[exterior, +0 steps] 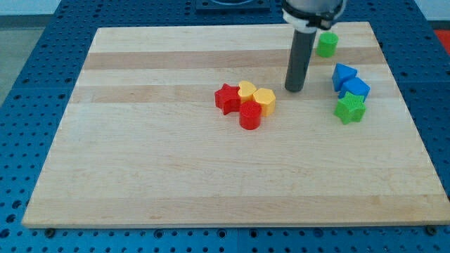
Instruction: Nudge the green circle a bit down
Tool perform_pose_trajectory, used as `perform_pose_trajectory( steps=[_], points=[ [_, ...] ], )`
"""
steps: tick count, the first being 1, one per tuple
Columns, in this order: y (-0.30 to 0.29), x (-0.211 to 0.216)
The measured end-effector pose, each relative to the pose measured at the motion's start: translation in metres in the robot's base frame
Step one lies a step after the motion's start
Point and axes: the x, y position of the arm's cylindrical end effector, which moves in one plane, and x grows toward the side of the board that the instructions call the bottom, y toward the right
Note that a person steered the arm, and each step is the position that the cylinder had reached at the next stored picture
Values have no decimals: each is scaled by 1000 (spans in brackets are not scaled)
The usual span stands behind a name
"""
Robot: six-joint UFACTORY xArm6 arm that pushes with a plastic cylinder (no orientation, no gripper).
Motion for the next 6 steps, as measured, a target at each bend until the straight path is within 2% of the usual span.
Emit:
perform_pose_trajectory(
  steps=[3, 4, 6],
  points=[
    [18, -129],
    [50, -148],
    [78, -143]
  ],
)
